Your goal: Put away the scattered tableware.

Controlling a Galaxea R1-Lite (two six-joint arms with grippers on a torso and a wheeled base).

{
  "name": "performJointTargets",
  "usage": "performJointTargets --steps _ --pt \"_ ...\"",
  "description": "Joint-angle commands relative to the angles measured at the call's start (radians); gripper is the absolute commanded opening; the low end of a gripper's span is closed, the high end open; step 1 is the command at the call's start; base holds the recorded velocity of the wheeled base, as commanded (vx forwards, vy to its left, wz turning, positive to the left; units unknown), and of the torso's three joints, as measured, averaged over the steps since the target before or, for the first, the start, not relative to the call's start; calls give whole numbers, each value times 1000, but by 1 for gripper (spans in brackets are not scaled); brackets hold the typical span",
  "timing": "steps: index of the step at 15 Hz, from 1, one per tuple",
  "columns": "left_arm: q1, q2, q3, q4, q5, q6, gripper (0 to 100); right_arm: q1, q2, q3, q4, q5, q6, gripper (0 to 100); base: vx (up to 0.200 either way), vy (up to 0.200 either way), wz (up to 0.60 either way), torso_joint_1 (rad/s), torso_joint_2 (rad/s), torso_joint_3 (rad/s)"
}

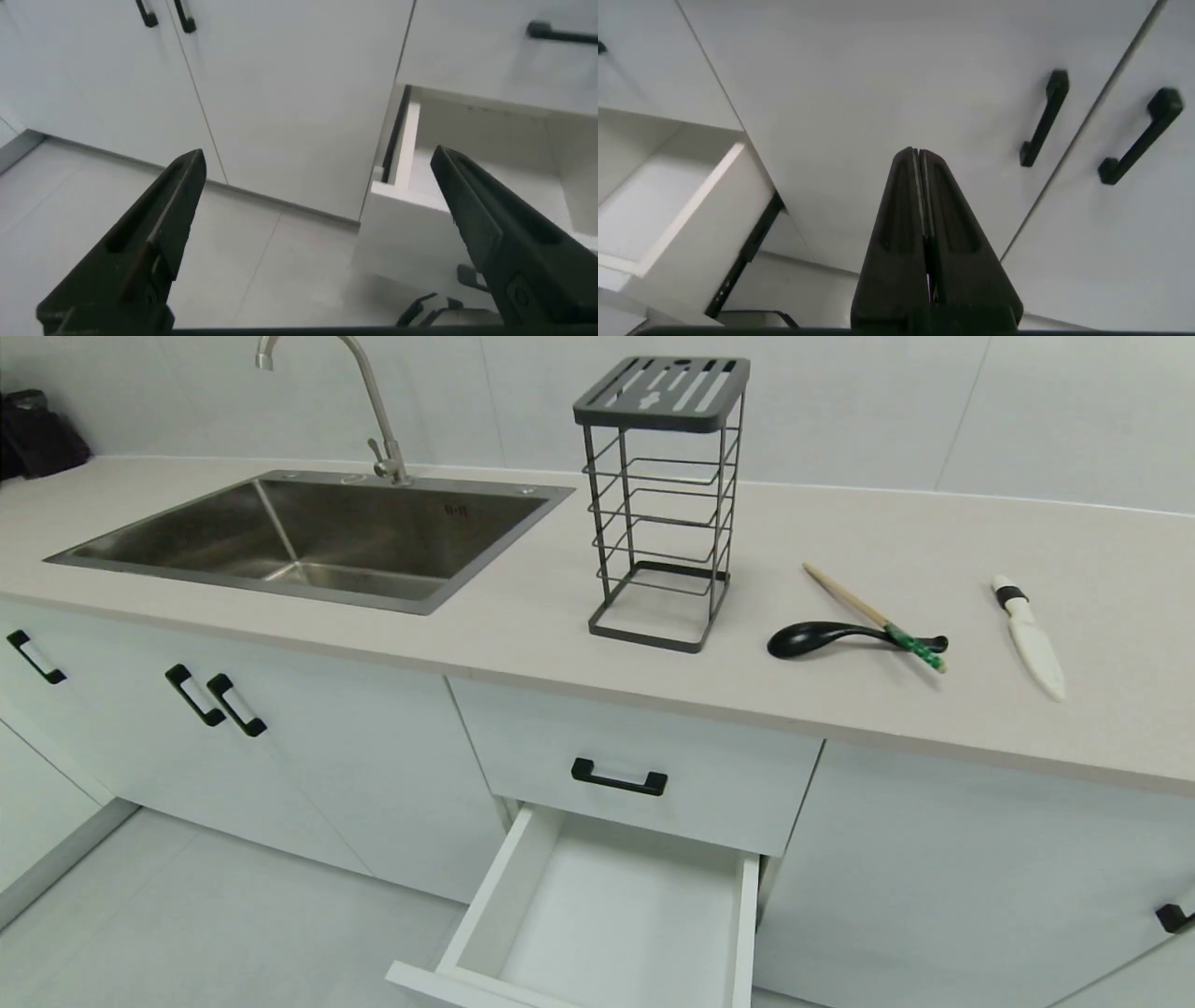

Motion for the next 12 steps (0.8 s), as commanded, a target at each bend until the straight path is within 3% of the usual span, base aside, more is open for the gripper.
performJointTargets --steps 1,3,5,7,9,12 --pt "0 2 0 -1 1 -5 100 0 1 0 -1 0 0 0 0 0 0 66 -461 -217" --pt "0 2 0 -1 1 2 100 0 1 0 -1 0 0 0 0 0 0 115 -500 -220" --pt "0 2 0 -1 1 7 100 0 1 0 -1 0 2 0 0 0 0 386 -500 -229" --pt "0 2 0 -1 -1 38 100 0 1 0 -1 0 5 0 0 0 0 359 -488 -242" --pt "0 2 0 -1 1 16 100 0 1 0 -1 0 5 0 0 -200 0 288 -510 -229" --pt "0 2 0 -1 1 21 100 0 1 0 -1 0 5 0 0 -200 0 269 -525 -246"
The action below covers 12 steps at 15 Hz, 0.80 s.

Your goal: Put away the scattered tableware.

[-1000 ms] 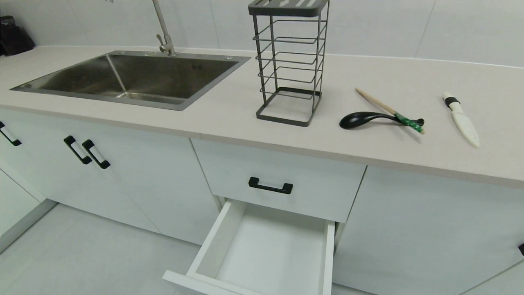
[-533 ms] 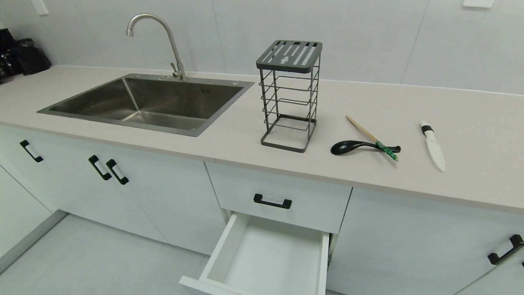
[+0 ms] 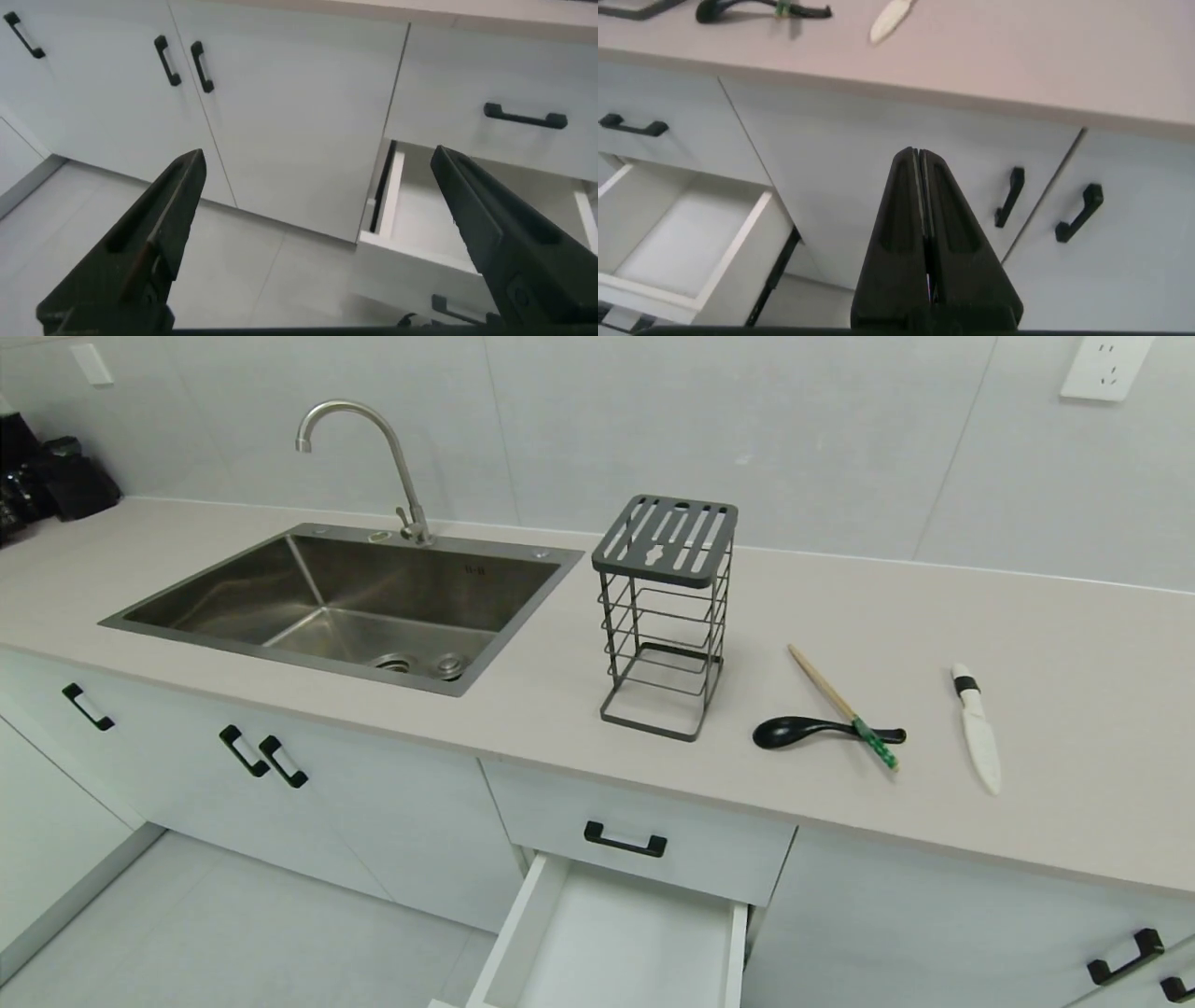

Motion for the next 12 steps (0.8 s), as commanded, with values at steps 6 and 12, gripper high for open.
performJointTargets --steps 6,12 --pt "1 1 2 2 1 -16 100 0 1 0 0 0 0 0 0 -33 0 62 -104 -51" --pt "1 1 2 1 4 -36 100 0 1 0 0 0 0 0 -133 0 0 4 2 0"
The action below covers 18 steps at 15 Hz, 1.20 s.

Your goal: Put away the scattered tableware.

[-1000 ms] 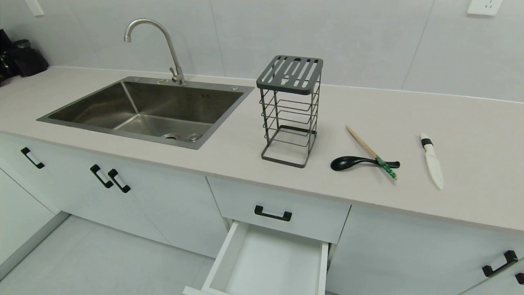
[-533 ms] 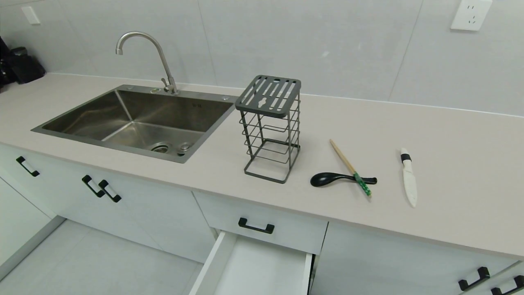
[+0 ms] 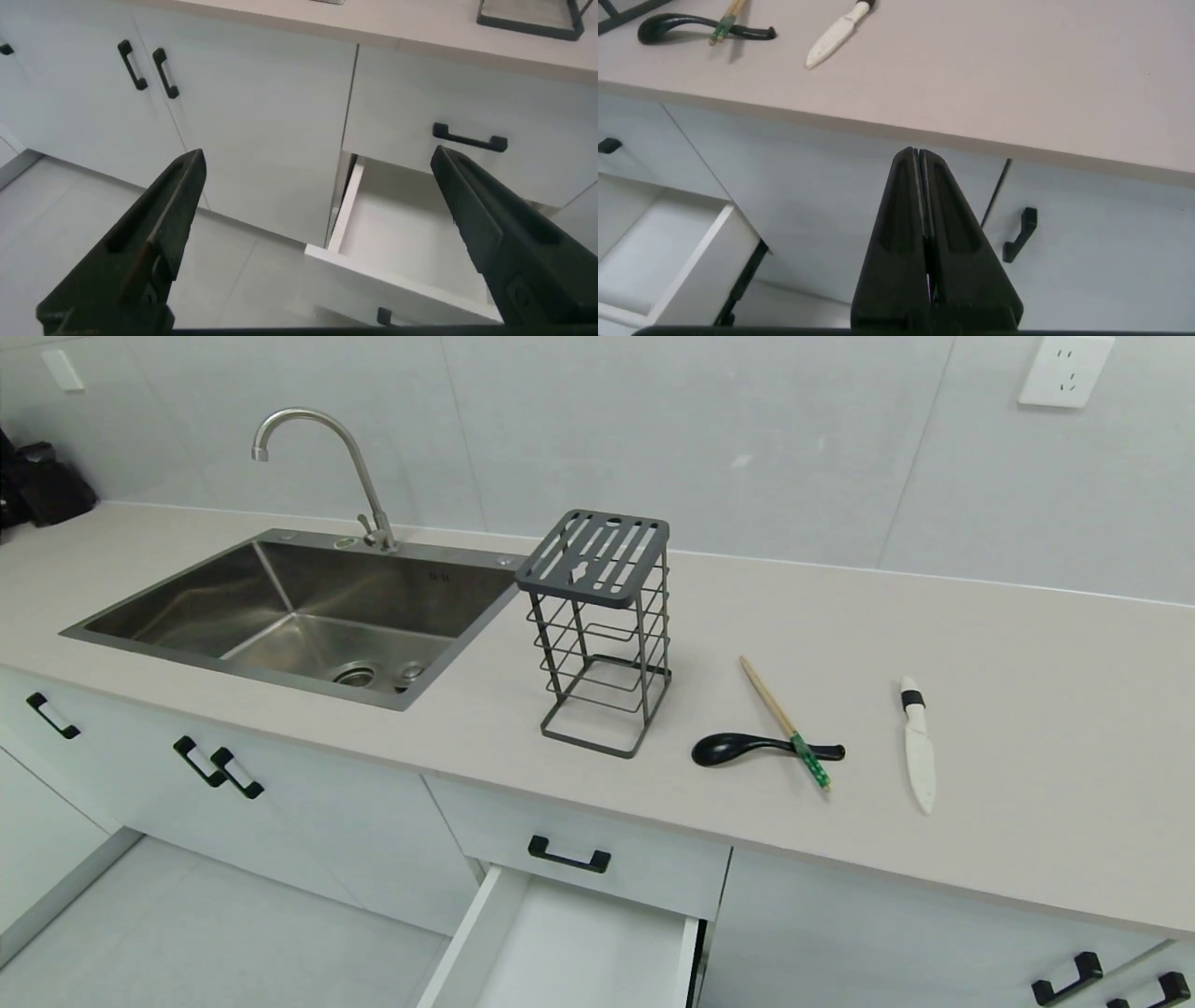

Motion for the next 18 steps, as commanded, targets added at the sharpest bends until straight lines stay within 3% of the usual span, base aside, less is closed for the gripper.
performJointTargets --steps 1,7,10,18 --pt "1 1 0 -1 1 3 100 1 1 0 0 0 1 0 -200 0 0 12 2 7" --pt "1 1 0 -1 1 0 100 1 1 0 0 0 0 0 0 0 0 0 0 0" --pt "1 1 0 -1 1 -3 100 1 1 0 -1 0 0 0 0 200 0 10 1 1" --pt "1 1 0 -1 1 -3 100 1 1 0 -1 0 -2 0 0 0 0 0 0 0"
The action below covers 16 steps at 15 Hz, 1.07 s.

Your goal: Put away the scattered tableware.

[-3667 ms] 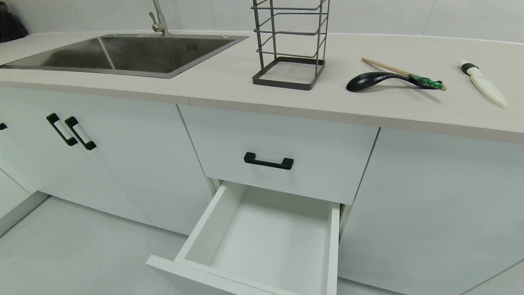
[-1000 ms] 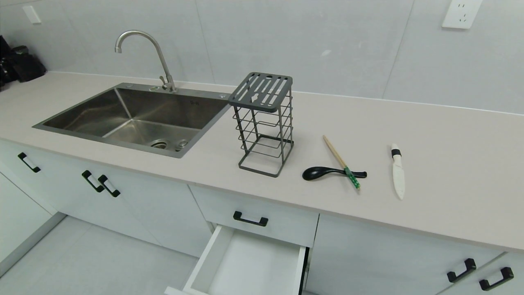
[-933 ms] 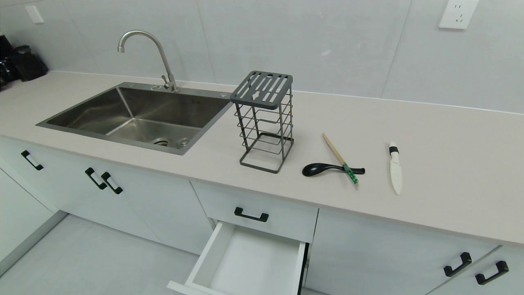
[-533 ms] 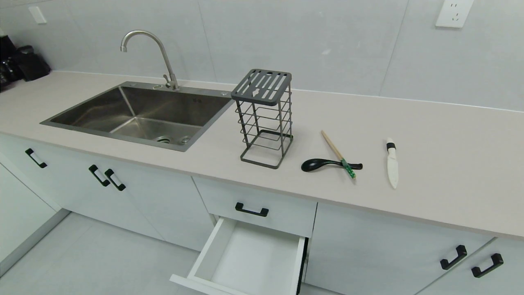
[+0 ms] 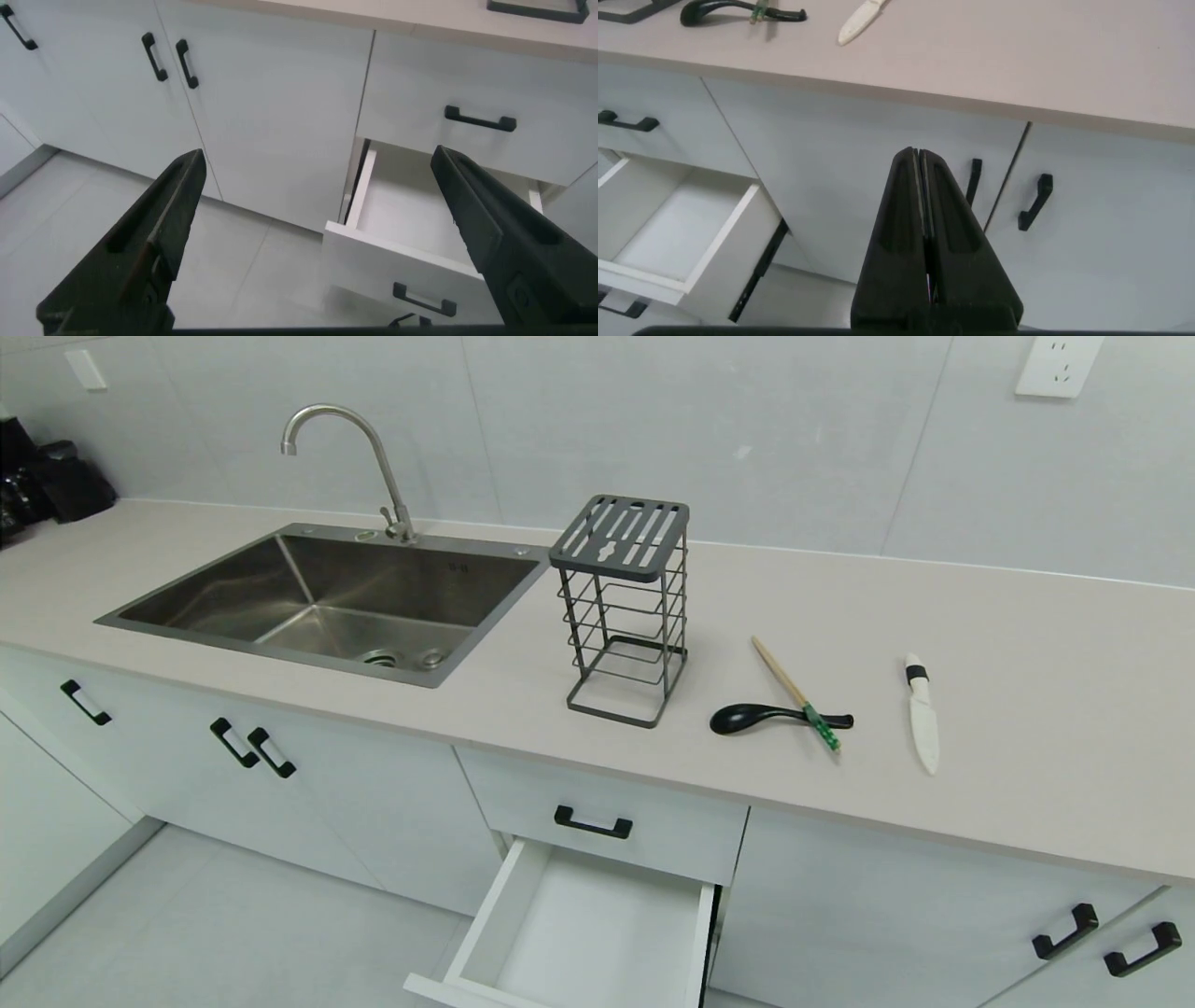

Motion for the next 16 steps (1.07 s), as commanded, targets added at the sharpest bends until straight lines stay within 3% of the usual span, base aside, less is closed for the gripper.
performJointTargets --steps 1,13,16 --pt "0 1 0 0 1 0 100 0 1 0 0 0 -1 0 0 0 0 0 0 0" --pt "0 1 0 0 -1 6 100 0 1 0 0 8 -29 0 0 0 0 0 0 0" --pt "0 1 0 0 -1 -6 100 0 1 0 1 8 -20 0 0 0 0 149 -284 -134"
